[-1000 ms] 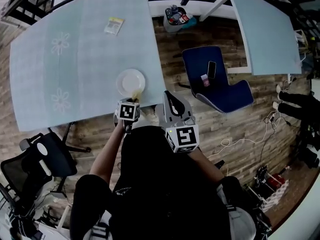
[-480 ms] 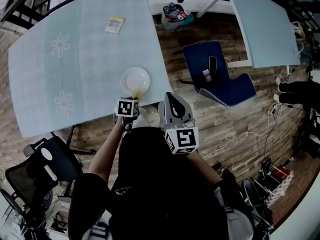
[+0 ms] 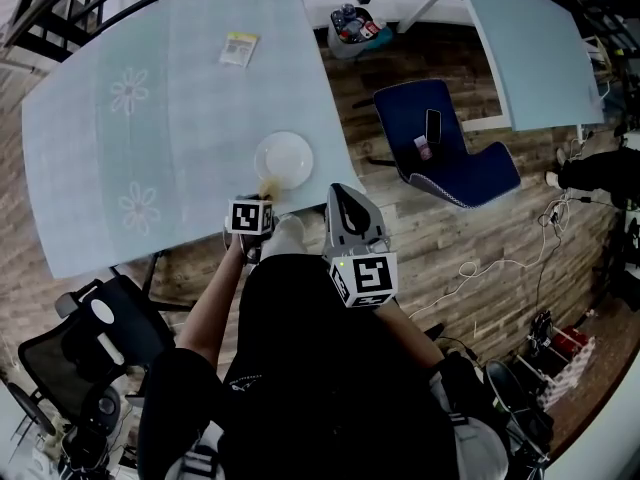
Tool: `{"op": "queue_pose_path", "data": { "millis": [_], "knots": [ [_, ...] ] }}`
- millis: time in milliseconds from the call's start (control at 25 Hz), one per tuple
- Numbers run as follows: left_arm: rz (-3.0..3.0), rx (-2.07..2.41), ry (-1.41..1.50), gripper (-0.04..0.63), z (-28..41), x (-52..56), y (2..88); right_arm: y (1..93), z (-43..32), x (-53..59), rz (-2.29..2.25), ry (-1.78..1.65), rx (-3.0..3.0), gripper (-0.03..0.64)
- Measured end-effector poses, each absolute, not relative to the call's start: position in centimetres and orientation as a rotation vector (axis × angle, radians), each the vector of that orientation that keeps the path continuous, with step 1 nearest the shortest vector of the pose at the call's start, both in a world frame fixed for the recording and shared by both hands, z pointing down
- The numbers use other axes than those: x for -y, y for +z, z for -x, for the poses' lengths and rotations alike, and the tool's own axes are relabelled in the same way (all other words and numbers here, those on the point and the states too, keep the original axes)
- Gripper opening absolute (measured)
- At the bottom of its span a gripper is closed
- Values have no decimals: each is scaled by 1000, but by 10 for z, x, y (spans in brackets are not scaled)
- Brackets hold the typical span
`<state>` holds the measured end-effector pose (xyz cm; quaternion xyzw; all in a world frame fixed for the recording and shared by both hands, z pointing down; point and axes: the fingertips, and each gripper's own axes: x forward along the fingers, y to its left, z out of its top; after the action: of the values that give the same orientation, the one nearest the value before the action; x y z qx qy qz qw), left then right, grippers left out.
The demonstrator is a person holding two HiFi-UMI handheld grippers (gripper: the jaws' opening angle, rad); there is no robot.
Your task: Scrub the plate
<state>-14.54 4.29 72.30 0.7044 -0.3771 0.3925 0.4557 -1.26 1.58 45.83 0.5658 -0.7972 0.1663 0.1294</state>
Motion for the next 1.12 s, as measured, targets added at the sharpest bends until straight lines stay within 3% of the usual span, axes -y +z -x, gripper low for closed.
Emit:
{"op": "queue_pose_path", "data": {
  "millis": [400, 680, 1120],
  "knots": [
    [-1689, 1088, 864, 66, 187, -21, 712, 460, 32, -13, -1571, 471, 2360, 5],
    [-1779, 1243, 657, 66, 182, 2, 652, 457, 32, 0, -1439, 462, 2452, 5],
    [-2050, 1429, 258, 66, 75, 2, 504, 427, -13, 23, -1270, 500, 2615, 5]
  ]
}}
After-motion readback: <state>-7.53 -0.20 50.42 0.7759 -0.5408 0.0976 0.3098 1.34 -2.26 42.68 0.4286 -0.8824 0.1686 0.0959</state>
